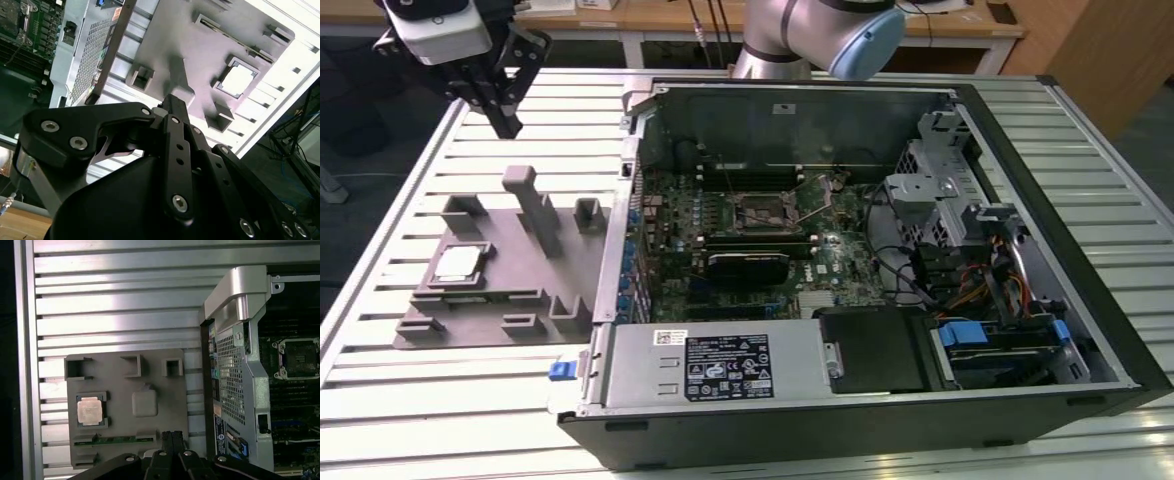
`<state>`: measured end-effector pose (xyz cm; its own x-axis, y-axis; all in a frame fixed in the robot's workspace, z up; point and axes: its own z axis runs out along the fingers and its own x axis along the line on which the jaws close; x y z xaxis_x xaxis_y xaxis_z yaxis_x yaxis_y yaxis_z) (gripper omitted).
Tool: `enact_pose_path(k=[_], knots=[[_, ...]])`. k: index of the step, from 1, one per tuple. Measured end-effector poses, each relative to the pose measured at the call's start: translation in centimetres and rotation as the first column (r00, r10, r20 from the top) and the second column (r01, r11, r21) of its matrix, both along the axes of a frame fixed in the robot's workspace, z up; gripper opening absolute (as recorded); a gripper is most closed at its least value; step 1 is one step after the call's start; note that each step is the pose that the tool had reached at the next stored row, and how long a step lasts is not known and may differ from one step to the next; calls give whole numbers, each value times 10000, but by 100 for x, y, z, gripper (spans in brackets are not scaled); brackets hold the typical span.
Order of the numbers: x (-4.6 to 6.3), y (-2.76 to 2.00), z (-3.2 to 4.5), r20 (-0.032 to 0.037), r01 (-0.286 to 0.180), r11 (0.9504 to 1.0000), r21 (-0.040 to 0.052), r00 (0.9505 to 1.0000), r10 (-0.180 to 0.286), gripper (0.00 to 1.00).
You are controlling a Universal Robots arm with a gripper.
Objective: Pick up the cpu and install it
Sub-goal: 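Reach for the cpu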
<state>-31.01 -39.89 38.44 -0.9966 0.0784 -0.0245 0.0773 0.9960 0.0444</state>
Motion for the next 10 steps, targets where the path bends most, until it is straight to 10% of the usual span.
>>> enact_pose_path(k=[10], knots=[[-101, 0, -23, -1, 2, 10000, 0, 10000, -2, 11]])
